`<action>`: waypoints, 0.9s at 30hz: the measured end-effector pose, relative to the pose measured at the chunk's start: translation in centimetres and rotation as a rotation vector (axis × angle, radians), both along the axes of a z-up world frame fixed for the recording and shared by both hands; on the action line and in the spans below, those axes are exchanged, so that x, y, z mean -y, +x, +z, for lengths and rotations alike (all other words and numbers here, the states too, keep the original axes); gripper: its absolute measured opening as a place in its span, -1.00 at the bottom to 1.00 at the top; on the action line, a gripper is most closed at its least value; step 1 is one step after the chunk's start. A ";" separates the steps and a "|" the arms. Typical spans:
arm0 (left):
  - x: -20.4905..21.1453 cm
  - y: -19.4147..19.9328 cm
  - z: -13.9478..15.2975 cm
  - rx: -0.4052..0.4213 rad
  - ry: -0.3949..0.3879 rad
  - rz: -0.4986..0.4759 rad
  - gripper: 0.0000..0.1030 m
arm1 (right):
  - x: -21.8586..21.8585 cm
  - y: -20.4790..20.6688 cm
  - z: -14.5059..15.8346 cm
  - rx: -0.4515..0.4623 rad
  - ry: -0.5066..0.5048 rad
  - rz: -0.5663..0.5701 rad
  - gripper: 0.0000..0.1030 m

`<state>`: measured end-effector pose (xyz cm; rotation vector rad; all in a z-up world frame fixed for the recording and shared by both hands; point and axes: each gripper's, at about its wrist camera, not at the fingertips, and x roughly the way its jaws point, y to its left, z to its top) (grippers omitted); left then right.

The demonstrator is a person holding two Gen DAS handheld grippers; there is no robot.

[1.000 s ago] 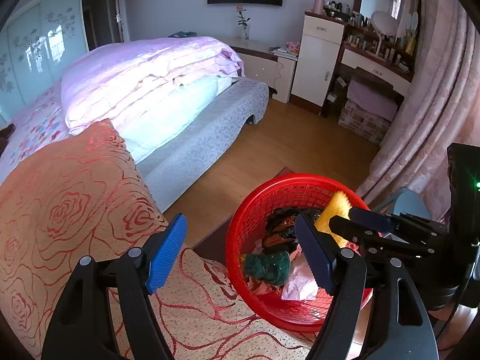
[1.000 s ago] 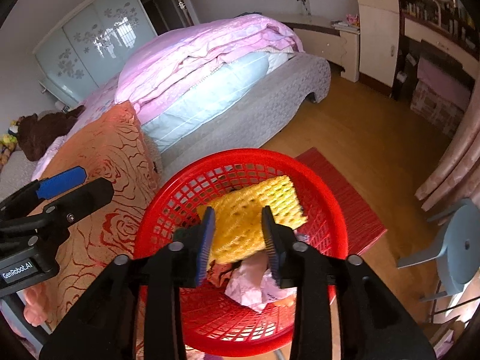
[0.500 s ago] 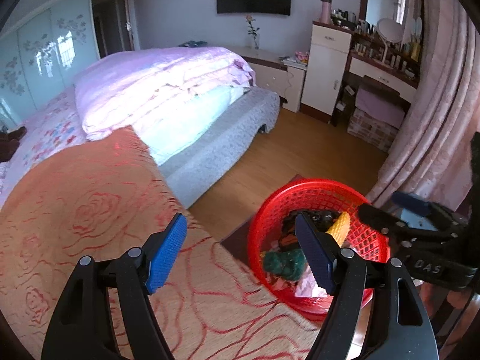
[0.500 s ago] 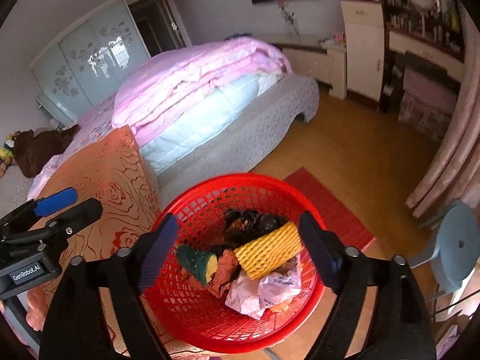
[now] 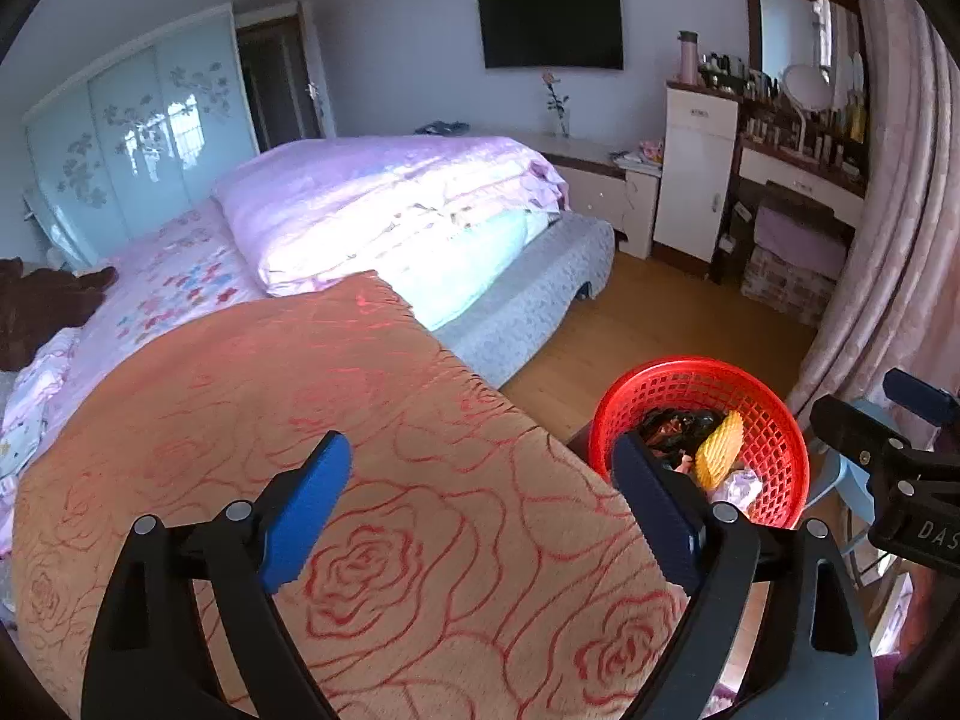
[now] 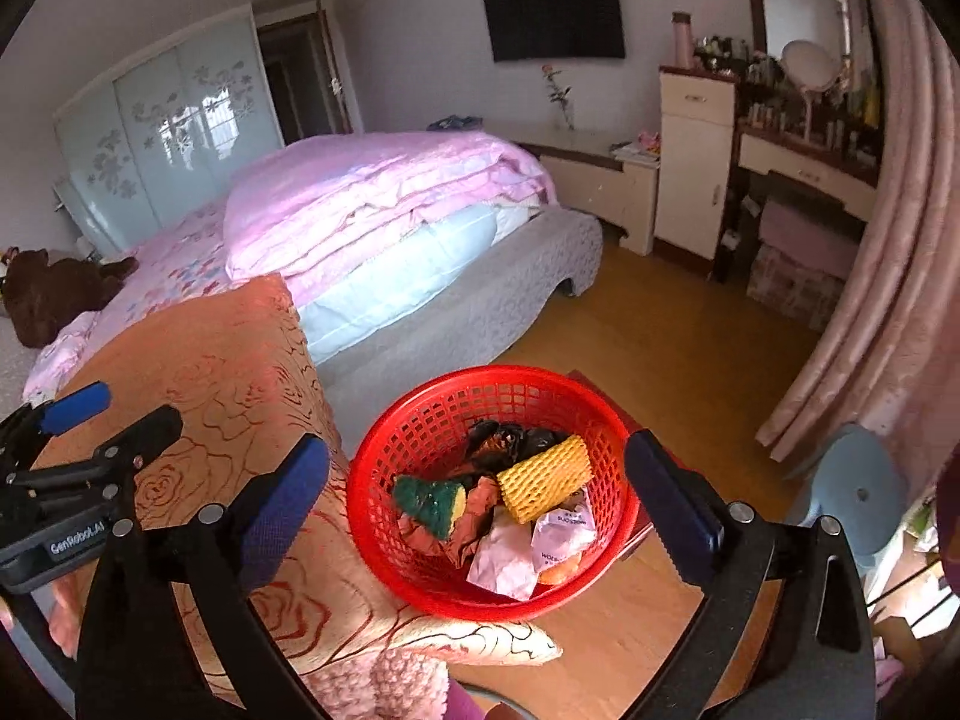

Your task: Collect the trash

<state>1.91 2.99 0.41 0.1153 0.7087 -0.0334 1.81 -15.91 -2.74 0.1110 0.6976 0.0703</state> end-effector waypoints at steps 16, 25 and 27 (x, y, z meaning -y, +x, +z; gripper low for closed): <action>-0.6 -3.0 0.4 0.061 -0.024 0.031 0.70 | -0.4 -2.2 0.9 0.070 -0.002 -0.021 0.87; -0.8 -3.0 0.3 0.056 -0.030 0.035 0.70 | -0.5 -2.1 0.7 0.054 0.015 -0.007 0.87; -0.8 -3.0 0.2 0.051 -0.032 0.037 0.70 | -0.5 -2.0 0.6 0.049 0.016 -0.005 0.87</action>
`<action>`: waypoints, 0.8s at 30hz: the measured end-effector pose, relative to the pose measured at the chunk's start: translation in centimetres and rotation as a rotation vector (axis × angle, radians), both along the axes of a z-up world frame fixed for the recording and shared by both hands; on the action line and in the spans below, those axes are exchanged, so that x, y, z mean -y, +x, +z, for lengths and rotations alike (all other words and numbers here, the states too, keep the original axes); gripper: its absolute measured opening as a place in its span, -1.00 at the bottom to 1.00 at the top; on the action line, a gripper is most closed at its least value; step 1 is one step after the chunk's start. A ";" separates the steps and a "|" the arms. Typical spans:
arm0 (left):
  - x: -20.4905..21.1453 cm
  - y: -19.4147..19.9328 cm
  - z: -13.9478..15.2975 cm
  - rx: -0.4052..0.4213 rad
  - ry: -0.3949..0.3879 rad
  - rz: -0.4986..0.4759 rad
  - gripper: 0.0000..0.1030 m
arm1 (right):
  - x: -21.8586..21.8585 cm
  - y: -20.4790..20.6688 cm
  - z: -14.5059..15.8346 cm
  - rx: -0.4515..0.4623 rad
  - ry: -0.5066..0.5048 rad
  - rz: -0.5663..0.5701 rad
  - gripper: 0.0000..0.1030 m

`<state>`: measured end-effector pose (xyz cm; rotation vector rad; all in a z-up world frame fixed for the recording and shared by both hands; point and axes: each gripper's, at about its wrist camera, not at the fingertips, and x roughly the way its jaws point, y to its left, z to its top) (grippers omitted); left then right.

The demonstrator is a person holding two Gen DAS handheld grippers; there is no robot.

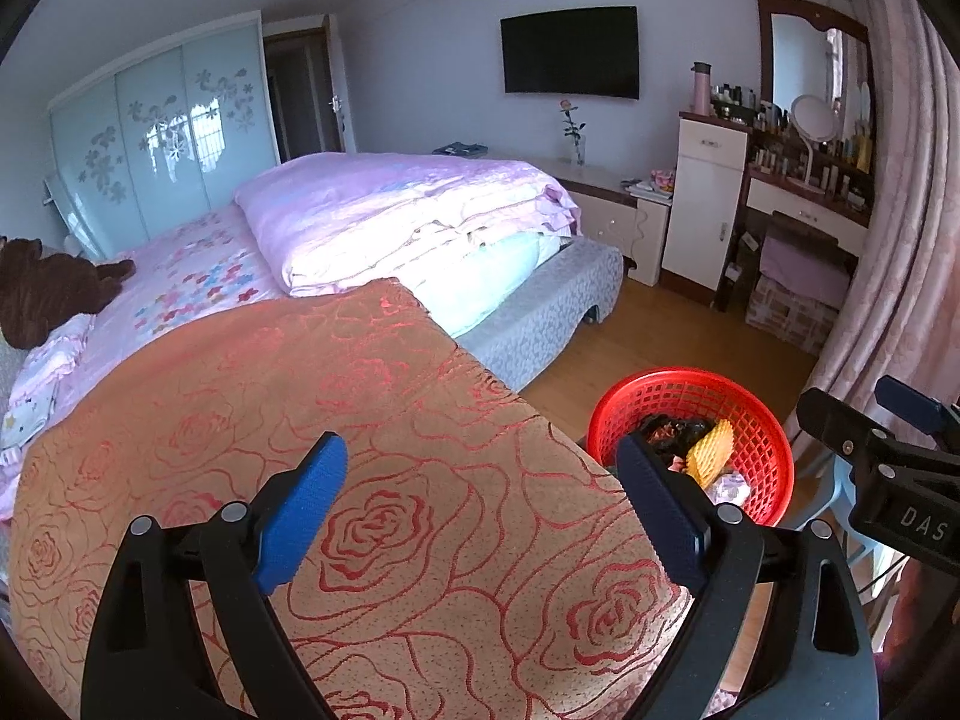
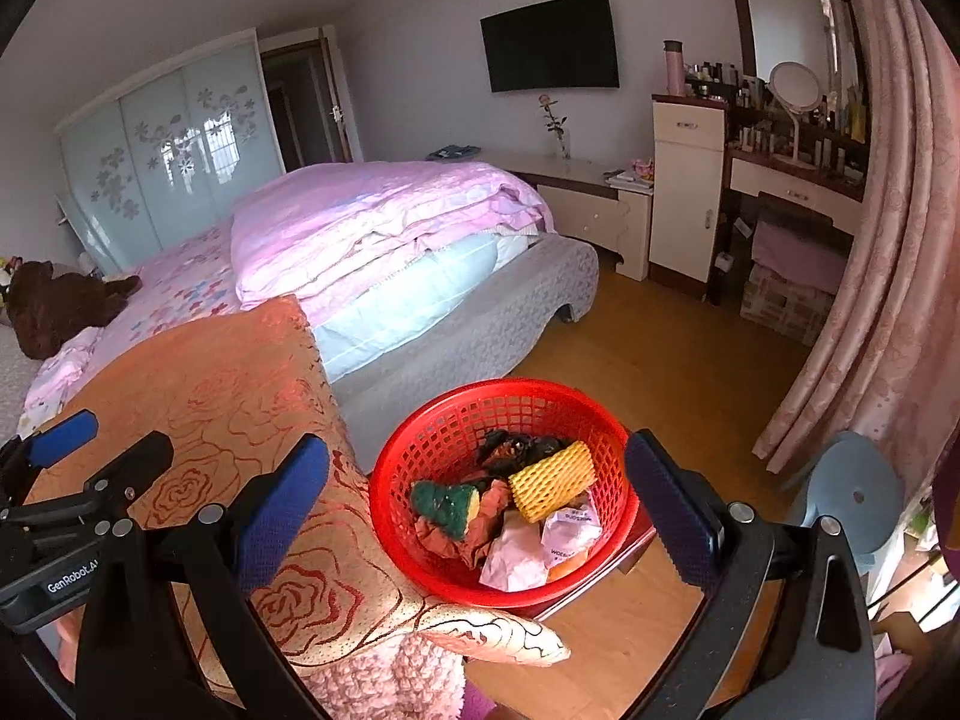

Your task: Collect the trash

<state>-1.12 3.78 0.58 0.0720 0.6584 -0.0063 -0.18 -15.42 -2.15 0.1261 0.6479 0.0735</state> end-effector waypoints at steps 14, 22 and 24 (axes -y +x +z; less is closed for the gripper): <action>0.1 0.0 -0.2 -0.011 -0.006 0.004 0.71 | 0.0 0.0 0.0 0.000 -0.002 0.000 0.87; 0.2 0.0 -0.6 -0.018 -0.007 0.003 0.71 | 0.0 0.0 -0.1 -0.005 0.001 -0.001 0.87; 0.4 0.0 -0.7 -0.020 -0.006 0.002 0.71 | 0.0 -0.1 -0.3 -0.006 0.002 -0.001 0.87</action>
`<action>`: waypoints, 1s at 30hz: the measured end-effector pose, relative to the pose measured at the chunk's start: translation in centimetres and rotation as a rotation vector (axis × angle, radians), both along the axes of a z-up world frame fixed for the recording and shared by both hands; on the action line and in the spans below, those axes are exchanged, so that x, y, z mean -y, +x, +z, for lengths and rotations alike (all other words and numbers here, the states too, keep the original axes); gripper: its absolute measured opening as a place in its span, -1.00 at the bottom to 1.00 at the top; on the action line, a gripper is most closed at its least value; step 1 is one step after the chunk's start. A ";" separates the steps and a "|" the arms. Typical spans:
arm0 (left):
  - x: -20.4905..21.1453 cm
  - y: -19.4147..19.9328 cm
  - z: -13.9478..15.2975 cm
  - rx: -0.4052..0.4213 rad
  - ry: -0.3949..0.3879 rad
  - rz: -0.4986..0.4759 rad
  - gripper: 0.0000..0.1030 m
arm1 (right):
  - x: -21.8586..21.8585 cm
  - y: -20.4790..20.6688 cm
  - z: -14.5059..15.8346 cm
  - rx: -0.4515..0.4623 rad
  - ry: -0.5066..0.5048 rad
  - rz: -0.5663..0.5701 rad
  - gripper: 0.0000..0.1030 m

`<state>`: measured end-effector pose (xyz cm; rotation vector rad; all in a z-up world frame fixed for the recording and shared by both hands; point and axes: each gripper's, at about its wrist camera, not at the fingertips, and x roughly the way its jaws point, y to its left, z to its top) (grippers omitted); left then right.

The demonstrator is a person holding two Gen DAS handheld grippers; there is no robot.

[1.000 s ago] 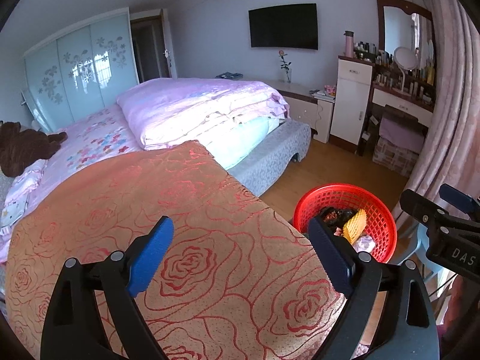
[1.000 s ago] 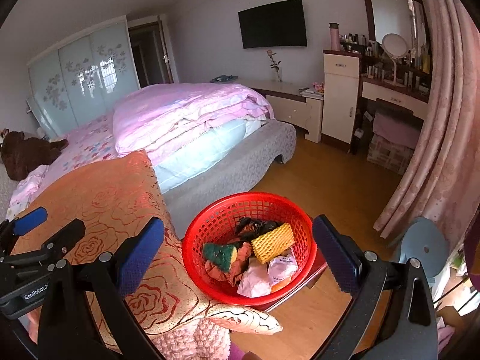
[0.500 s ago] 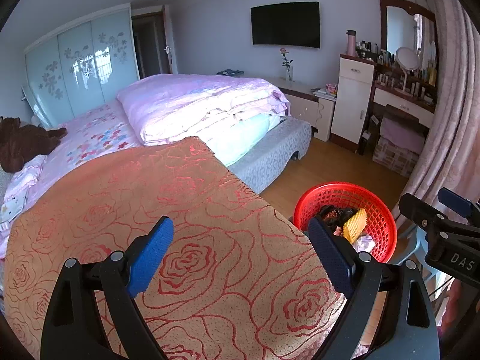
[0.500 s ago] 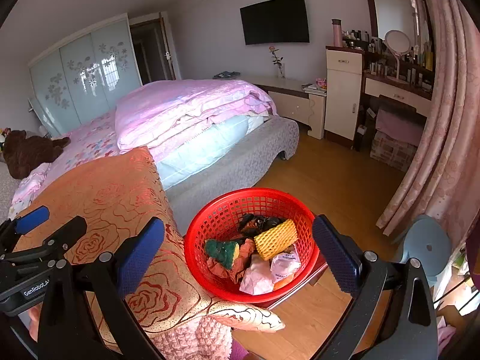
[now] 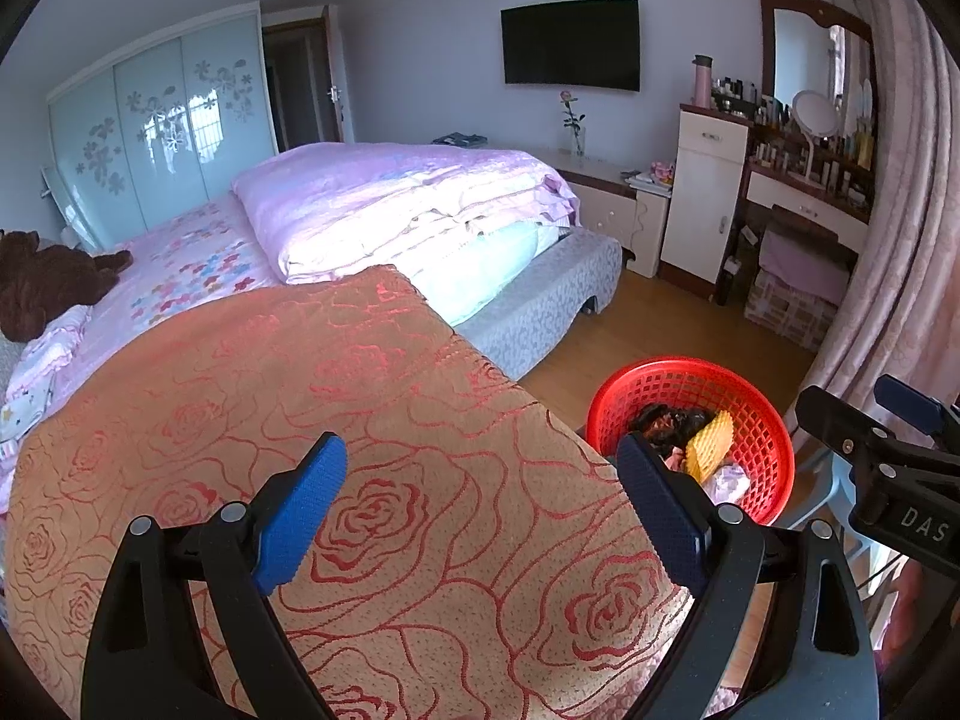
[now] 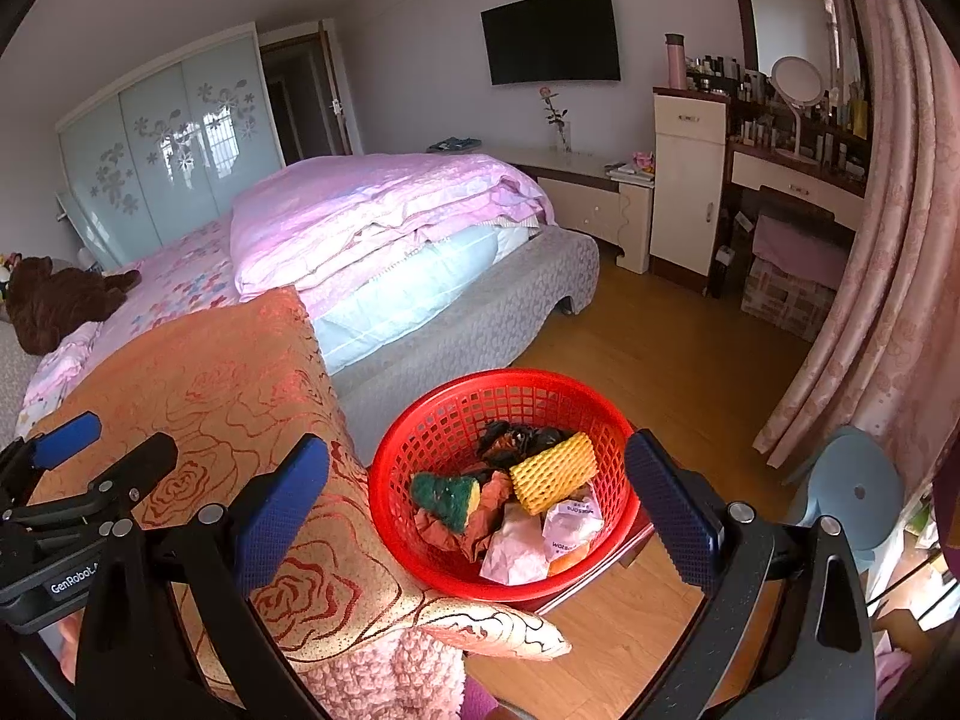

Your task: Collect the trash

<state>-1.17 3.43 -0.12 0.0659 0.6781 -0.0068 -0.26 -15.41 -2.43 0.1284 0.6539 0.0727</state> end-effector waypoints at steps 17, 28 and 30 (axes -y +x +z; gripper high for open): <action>0.1 -0.2 -0.5 -0.004 0.000 0.007 0.71 | 0.0 0.1 0.1 -0.002 0.000 -0.001 0.87; 0.1 -0.2 -0.5 -0.007 -0.001 0.008 0.71 | 0.0 0.1 0.2 -0.003 0.000 -0.001 0.87; 0.1 -0.1 -0.4 -0.006 -0.001 0.007 0.71 | 0.1 0.1 0.2 -0.005 0.000 0.000 0.87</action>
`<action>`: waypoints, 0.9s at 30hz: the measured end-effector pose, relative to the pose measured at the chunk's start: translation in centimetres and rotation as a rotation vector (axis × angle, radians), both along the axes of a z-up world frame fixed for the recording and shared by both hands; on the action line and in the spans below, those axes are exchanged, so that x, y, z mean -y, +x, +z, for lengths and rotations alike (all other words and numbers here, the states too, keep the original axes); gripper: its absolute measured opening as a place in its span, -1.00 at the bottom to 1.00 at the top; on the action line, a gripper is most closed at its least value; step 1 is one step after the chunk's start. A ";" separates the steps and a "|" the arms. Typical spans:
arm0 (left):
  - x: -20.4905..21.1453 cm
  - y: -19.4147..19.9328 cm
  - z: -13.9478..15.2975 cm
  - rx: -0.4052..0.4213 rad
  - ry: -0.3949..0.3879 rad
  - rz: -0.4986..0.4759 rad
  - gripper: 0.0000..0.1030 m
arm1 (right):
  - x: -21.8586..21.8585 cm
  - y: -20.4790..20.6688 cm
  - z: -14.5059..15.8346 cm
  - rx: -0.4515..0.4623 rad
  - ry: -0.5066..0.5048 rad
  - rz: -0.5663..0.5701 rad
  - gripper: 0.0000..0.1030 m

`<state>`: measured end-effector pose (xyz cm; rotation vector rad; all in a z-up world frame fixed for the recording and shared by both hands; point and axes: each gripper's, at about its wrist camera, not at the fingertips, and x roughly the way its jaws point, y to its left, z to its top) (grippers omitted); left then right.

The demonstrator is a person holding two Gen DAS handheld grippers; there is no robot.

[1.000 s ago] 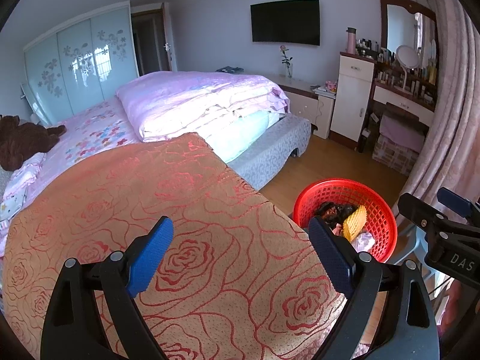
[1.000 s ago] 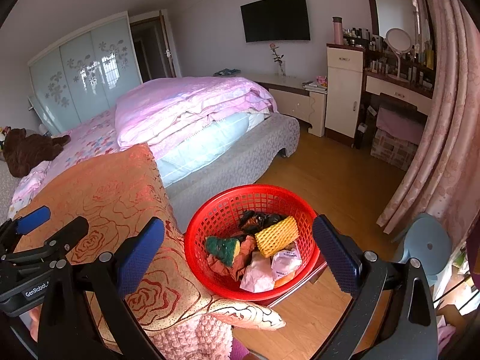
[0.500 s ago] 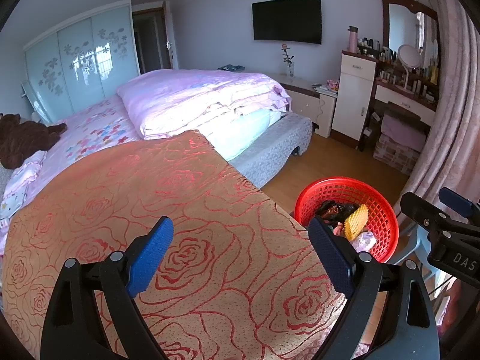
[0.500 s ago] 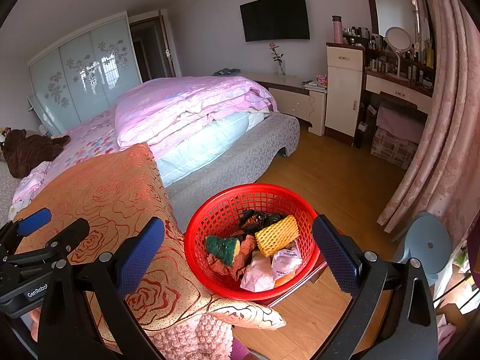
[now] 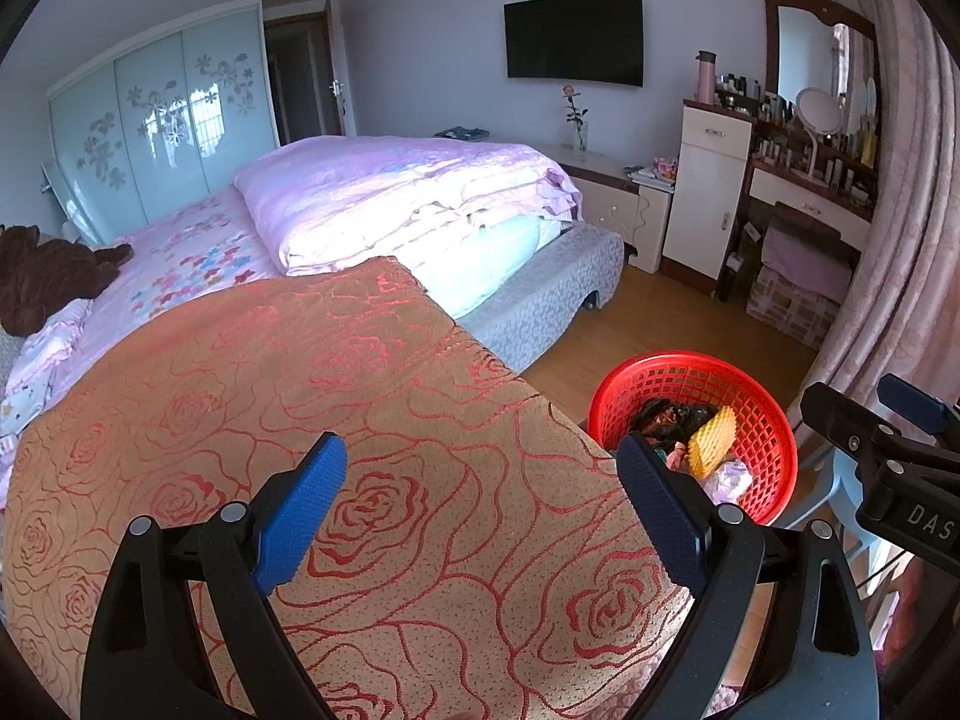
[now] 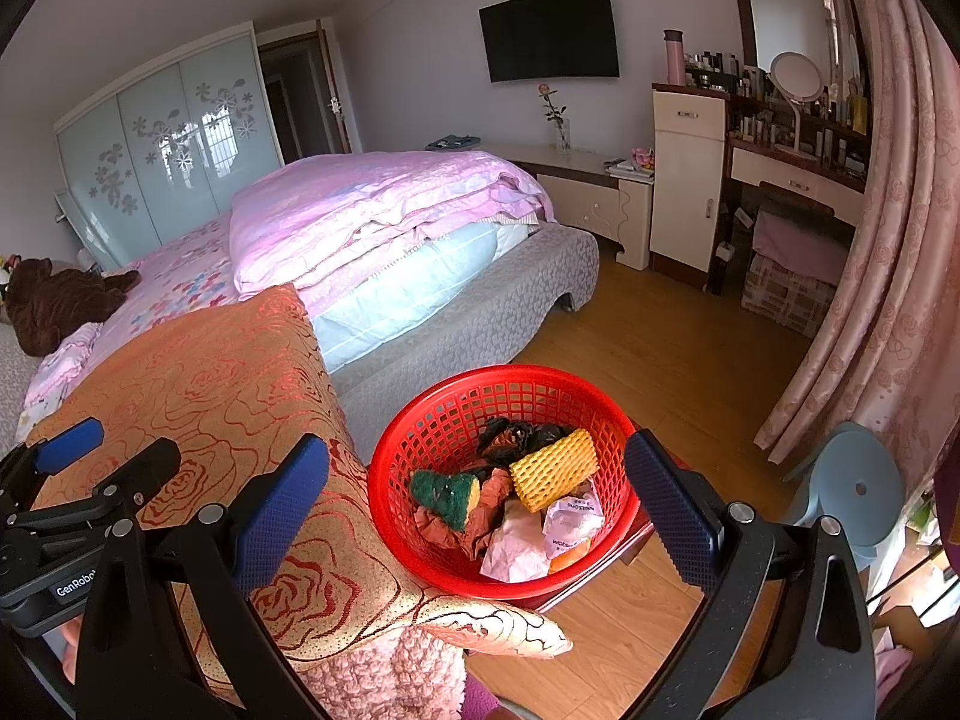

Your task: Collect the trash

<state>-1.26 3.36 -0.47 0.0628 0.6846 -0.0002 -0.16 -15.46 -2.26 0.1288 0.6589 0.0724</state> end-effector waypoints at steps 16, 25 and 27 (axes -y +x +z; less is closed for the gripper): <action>0.1 -0.4 -0.9 -0.007 -0.001 -0.001 0.71 | 0.0 0.1 0.2 -0.001 -0.001 -0.001 0.87; 0.0 -0.3 -1.2 -0.013 -0.013 -0.003 0.71 | 0.0 0.2 0.3 -0.003 0.000 -0.001 0.87; 0.0 -0.5 -1.3 -0.013 -0.024 -0.007 0.71 | 0.0 0.1 0.2 -0.004 -0.001 -0.001 0.87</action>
